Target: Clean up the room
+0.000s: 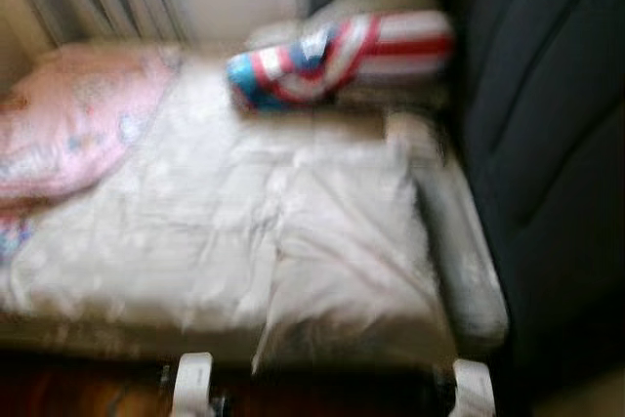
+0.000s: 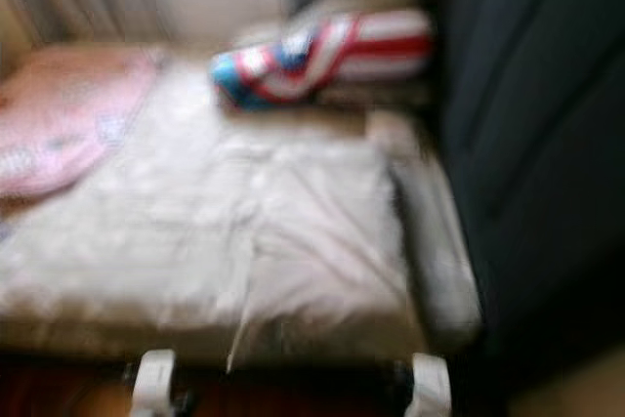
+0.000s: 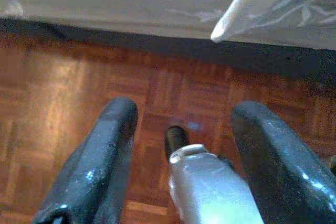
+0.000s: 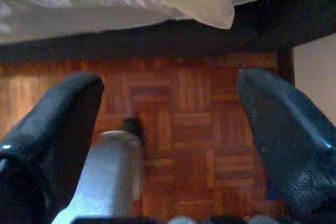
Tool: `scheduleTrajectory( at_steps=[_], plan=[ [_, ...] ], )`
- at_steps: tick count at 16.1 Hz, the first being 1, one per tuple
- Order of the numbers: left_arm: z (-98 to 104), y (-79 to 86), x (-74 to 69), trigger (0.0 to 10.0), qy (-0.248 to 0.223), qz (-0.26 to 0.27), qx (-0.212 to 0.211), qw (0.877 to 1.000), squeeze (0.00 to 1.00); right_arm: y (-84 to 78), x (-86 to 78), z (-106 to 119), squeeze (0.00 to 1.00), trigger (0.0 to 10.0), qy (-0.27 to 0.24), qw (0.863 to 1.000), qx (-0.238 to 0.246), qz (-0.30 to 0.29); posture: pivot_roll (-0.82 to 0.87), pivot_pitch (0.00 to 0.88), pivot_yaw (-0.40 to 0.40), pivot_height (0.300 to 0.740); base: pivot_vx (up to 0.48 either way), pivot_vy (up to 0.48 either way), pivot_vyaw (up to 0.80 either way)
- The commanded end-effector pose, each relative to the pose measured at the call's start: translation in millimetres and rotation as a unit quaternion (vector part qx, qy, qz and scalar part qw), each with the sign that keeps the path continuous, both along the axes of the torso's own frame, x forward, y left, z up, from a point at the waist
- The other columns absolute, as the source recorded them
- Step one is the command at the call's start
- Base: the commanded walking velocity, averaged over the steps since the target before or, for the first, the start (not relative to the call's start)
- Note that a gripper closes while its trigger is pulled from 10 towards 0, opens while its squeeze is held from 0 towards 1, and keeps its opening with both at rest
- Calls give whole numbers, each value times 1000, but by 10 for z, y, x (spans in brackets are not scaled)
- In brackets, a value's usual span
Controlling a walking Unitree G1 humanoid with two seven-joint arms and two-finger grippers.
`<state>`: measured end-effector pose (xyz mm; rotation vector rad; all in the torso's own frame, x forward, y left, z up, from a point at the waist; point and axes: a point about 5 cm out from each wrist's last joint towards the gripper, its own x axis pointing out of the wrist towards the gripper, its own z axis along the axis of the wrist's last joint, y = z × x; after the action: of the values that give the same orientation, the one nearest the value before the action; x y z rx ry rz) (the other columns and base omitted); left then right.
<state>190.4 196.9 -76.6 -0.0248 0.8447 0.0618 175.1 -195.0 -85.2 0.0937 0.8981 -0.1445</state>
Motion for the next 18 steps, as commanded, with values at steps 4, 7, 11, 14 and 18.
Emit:
scheduleTrajectory(
  at_steps=[4,7,11,14,18],
  plan=[
    [-29,42,-64,10000,13,10,-3,1000,0,9,14,6,0,10000,-3,1000,2,-1,-11,26,-7,740,0,0,0],
    [-53,32,-105,10000,21,11,-3,1000,0,26,21,7,0,10000,-3,1000,2,2,-11,25,-10,740,0,310,0],
    [-66,52,-140,10000,27,6,0,1000,0,30,33,12,0,10000,-5,1000,2,4,-15,25,-12,740,0,85,0],
    [-80,65,-176,10000,32,6,1,999,0,29,28,11,0,10000,-6,1000,2,5,-14,26,-11,740,0,0,0],
    [-98,65,-214,10000,37,4,2,999,0,39,20,6,0,10000,-4,1000,2,6,-14,28,-10,740,0,0,0]
  ],
)
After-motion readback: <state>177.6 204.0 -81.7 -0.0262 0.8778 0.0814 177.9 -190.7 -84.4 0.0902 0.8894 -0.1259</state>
